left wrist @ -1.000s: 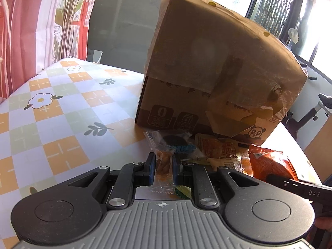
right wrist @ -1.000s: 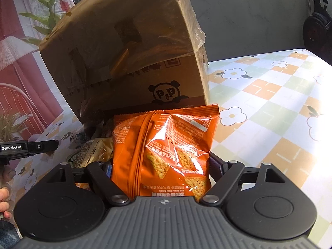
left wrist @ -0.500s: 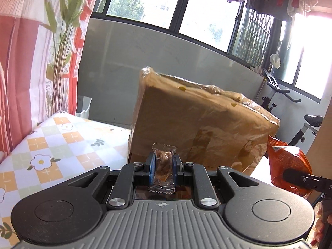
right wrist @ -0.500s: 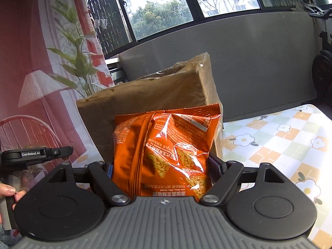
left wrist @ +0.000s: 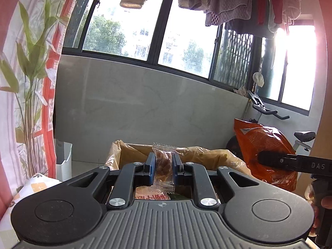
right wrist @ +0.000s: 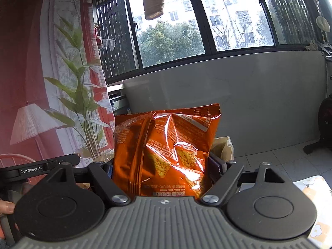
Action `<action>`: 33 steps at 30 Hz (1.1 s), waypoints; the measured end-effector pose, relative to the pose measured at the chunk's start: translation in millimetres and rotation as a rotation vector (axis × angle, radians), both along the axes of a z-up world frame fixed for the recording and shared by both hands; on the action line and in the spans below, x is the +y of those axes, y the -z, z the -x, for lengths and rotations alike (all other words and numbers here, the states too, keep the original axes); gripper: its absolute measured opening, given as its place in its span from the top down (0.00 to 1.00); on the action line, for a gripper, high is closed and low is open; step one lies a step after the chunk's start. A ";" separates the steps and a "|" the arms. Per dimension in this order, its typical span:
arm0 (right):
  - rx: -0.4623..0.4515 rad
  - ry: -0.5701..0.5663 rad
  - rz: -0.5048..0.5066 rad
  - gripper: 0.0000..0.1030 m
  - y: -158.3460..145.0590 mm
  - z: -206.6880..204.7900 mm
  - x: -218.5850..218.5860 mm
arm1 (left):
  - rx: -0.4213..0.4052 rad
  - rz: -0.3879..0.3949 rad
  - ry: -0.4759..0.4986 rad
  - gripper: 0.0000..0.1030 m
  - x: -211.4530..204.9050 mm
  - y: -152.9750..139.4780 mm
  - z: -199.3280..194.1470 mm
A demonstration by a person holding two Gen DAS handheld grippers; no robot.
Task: Organize snacks
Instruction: 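Release the pastry twist into the box with the left tool while the right tool releases the orange bag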
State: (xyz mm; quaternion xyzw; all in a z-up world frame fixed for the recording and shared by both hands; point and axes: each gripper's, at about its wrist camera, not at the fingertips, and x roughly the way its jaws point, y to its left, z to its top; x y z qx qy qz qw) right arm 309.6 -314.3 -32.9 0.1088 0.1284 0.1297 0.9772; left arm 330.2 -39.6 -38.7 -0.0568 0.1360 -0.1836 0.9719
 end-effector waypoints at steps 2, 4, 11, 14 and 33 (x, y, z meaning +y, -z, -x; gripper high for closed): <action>0.038 0.041 0.037 0.21 0.7 -30.7 8.6 | 0.026 -0.011 0.005 0.83 -6.7 -0.1 -18.2; 0.071 0.067 0.101 0.21 6.3 -58.2 20.6 | 0.048 -0.024 0.002 0.83 -12.0 4.1 -31.2; 0.249 0.039 0.170 0.18 30.9 -112.6 48.4 | 0.053 -0.084 -0.013 0.56 -19.0 21.8 -52.1; 0.263 0.041 0.159 0.15 31.1 -116.1 50.0 | 0.057 -0.048 -0.040 0.41 -11.0 27.5 -49.1; 0.126 0.057 0.074 0.00 8.9 -80.1 32.9 | 0.066 -0.123 -0.087 0.07 -6.7 4.6 -12.8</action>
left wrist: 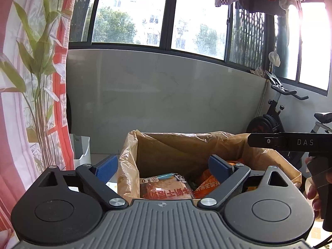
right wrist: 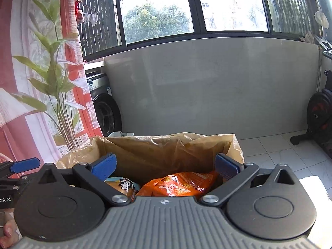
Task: Organize snacks
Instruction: 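Release the pastry twist into the box with the left tool while the right tool releases the orange bag, then move both tools back to the table and grasp the long bread bar with the right tool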
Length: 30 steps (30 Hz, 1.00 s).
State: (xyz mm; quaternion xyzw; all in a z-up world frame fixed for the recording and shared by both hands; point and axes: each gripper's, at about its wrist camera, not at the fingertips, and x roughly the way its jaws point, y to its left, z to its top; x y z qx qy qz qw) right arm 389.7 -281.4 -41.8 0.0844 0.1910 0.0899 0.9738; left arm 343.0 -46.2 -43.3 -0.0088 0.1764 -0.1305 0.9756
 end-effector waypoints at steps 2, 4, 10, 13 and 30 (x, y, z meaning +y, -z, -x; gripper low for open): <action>-0.021 -0.012 -0.003 0.00 0.5 9.2 -0.4 | 0.003 -0.018 -0.016 0.07 0.9 -0.7 5.9; -0.051 -0.037 -0.013 0.00 2.2 20.3 -2.4 | 0.010 -0.011 -0.025 0.07 6.4 0.0 12.0; -0.074 -0.041 -0.064 0.00 9.7 53.8 -8.8 | 0.026 0.022 -0.038 0.07 26.9 8.0 30.8; -0.119 -0.036 -0.101 0.00 15.2 73.4 -10.9 | 0.053 0.022 -0.024 0.07 35.7 13.2 38.5; 0.071 -0.126 -0.070 0.03 100.4 133.5 15.0 | 0.197 0.038 -0.044 0.07 49.5 74.3 67.3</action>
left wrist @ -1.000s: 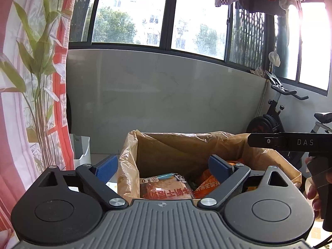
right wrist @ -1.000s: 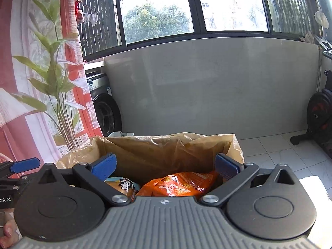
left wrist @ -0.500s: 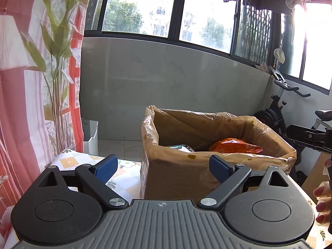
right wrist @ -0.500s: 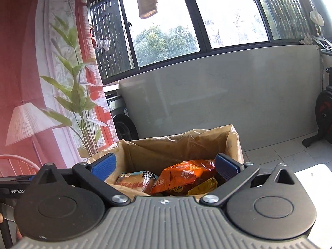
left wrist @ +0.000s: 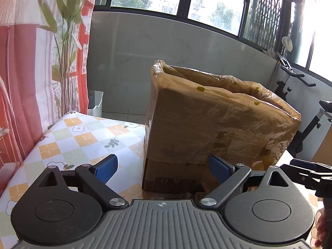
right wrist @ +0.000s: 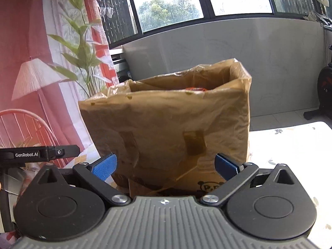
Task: Organize snacks
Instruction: 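Move both tools back to the table and grasp the long bread bar with the right tool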
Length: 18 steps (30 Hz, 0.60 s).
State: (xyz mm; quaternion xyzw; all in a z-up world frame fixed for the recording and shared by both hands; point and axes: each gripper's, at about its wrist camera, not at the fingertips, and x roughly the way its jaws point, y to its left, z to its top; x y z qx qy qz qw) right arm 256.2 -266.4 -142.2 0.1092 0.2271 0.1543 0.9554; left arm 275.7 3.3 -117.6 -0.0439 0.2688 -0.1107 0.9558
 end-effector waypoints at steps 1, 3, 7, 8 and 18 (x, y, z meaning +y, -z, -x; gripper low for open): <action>0.000 0.000 0.000 0.04 0.0 0.0 0.0 | 0.004 0.000 0.002 0.07 0.2 2.6 1.4; 0.029 -0.020 0.047 0.06 12.3 2.0 10.2 | 0.006 0.002 0.008 0.07 1.1 6.7 4.2; 0.146 -0.098 0.080 0.12 41.9 -3.4 29.1 | 0.042 0.007 0.008 0.07 4.3 16.0 4.4; 0.185 -0.119 0.088 0.16 50.2 -5.6 33.2 | 0.045 0.009 0.008 0.07 5.6 17.6 5.1; 0.287 -0.222 0.169 0.24 79.2 -8.7 63.4 | 0.113 -0.011 0.014 0.12 5.0 41.3 14.9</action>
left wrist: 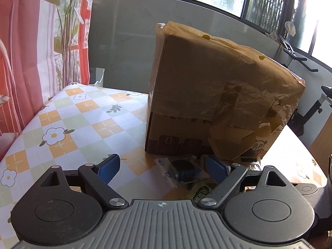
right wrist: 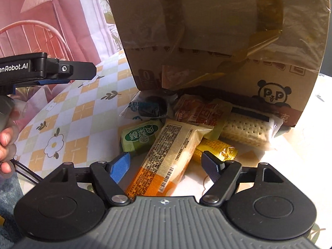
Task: Organize snacks
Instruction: 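Move both tools back to the table and grasp the long bread bar with the right tool, then grasp the blue-wrapped round snack with the left tool while the right tool holds the bread bar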
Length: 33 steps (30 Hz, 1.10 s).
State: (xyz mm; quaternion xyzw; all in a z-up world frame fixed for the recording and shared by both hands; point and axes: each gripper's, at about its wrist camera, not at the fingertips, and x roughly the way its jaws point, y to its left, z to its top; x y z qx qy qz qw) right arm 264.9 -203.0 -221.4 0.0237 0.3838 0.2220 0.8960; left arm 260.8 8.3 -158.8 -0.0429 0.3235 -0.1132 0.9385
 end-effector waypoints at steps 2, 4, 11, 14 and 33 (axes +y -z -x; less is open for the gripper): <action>0.012 -0.012 0.015 0.34 1.2 1.6 -0.8 | 0.013 0.011 -0.002 0.12 0.5 2.6 -0.3; 0.058 -0.015 -0.008 0.39 3.1 0.4 -7.3 | 0.019 0.006 -0.003 0.12 0.0 4.4 -0.8; 0.083 0.069 -0.043 0.49 4.4 11.5 -43.8 | 0.027 -0.028 0.011 0.15 -4.8 7.6 0.5; 0.068 0.088 -0.039 0.51 4.0 18.5 -54.6 | 0.039 -0.028 0.013 0.16 -6.6 10.7 0.0; -0.096 0.096 -0.078 0.55 10.6 27.1 -55.1 | 0.127 -0.002 0.037 0.23 -19.4 29.8 -8.5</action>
